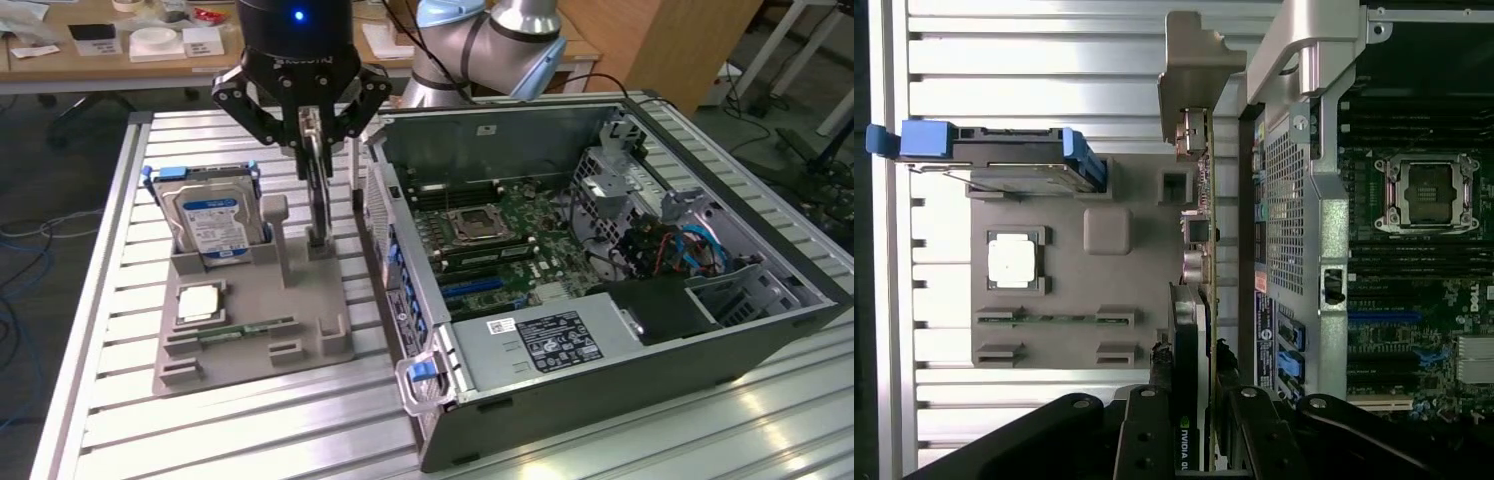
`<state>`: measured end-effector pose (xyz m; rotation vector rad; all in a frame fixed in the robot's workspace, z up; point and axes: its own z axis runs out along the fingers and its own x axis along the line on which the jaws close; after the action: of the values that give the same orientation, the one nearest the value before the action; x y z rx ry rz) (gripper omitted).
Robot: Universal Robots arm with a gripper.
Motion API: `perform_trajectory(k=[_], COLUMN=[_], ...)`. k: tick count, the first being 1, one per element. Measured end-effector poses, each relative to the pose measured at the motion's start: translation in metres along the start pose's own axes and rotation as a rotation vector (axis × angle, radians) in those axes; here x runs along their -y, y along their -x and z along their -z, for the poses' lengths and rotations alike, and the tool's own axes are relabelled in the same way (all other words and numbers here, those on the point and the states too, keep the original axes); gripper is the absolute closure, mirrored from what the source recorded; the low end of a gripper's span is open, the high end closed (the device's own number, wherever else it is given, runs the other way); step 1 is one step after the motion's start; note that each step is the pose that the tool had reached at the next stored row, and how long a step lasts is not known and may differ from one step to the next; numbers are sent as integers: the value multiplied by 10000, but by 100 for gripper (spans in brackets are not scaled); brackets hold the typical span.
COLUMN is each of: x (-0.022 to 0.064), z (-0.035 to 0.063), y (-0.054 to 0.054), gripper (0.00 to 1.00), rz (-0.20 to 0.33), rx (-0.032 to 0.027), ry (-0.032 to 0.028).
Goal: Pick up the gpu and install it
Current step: 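Pick up the gpu and move the gpu toward the slot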
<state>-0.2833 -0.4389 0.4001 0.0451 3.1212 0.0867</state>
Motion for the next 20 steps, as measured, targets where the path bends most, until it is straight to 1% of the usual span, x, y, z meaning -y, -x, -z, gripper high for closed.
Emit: perform_trajectory(k=[3, 7, 12, 17, 20], x=[0, -3, -3, -5, -8], z=[5, 50, 52, 55, 80], y=[0, 1, 3, 78, 128], gripper=[73, 73, 73, 73, 73], rz=[0, -1, 1, 0, 0], rx=[-1, 0, -2, -1, -3], ry=[-1, 0, -1, 2, 30])
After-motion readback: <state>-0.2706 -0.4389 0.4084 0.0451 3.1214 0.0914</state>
